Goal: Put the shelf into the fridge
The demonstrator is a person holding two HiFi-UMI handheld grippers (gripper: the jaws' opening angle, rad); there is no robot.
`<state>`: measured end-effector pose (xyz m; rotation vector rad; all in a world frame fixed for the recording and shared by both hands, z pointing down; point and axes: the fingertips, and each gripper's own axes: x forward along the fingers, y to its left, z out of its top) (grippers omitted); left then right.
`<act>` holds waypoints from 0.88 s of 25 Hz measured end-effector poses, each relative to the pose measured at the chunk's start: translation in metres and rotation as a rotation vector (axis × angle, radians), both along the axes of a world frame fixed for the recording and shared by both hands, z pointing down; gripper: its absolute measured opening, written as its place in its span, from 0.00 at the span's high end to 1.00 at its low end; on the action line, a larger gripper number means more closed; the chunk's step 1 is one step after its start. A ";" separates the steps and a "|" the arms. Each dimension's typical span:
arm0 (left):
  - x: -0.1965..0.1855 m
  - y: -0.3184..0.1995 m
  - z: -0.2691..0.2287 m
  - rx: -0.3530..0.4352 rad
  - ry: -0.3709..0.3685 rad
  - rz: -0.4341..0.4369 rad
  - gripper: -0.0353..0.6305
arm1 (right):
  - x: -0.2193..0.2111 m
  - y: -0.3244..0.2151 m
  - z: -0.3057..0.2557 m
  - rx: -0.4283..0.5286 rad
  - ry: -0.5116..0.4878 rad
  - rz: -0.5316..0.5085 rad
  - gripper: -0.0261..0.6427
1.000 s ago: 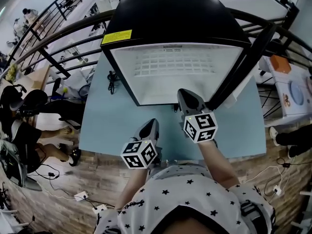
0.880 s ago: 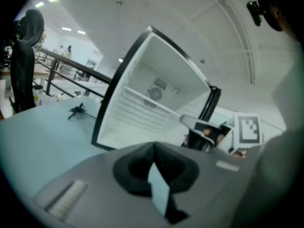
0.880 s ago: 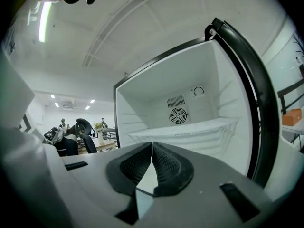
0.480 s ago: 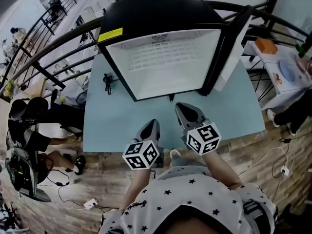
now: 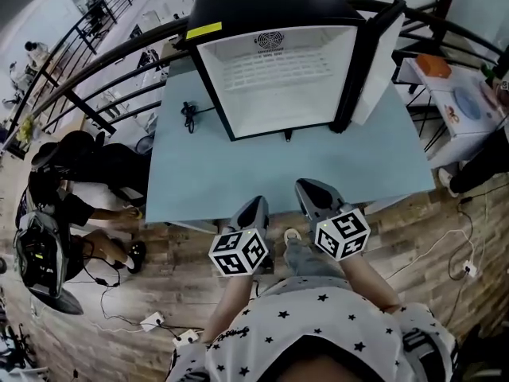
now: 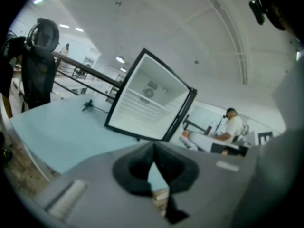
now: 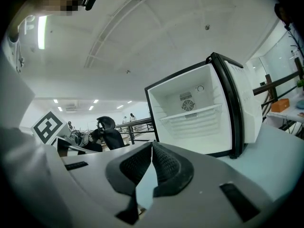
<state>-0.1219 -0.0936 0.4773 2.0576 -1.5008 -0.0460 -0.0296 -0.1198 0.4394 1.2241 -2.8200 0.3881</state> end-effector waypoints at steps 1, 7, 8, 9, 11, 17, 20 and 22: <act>0.001 0.008 0.000 -0.001 0.001 -0.002 0.94 | 0.000 0.008 0.001 -0.002 -0.001 -0.004 0.93; 0.000 0.056 0.002 0.007 0.001 -0.020 0.94 | -0.002 0.058 -0.001 0.012 -0.005 -0.035 0.93; 0.001 0.062 0.003 0.008 0.002 -0.021 0.94 | -0.002 0.065 -0.001 0.017 -0.004 -0.040 0.93; 0.002 0.067 0.004 0.008 0.002 -0.020 0.94 | -0.001 0.070 -0.001 0.021 -0.004 -0.044 0.93; 0.007 0.075 0.007 0.011 -0.001 -0.017 0.94 | 0.002 0.079 0.001 0.025 -0.004 -0.049 0.93; 0.007 0.107 0.007 0.025 -0.015 -0.002 0.94 | -0.002 0.116 0.003 0.031 -0.009 -0.047 0.93; 0.010 0.113 0.004 0.033 -0.017 0.007 0.94 | 0.000 0.124 0.004 0.030 -0.018 -0.034 0.93; 0.015 0.112 0.004 0.039 -0.020 0.017 0.94 | 0.005 0.124 0.006 0.030 -0.024 -0.022 0.93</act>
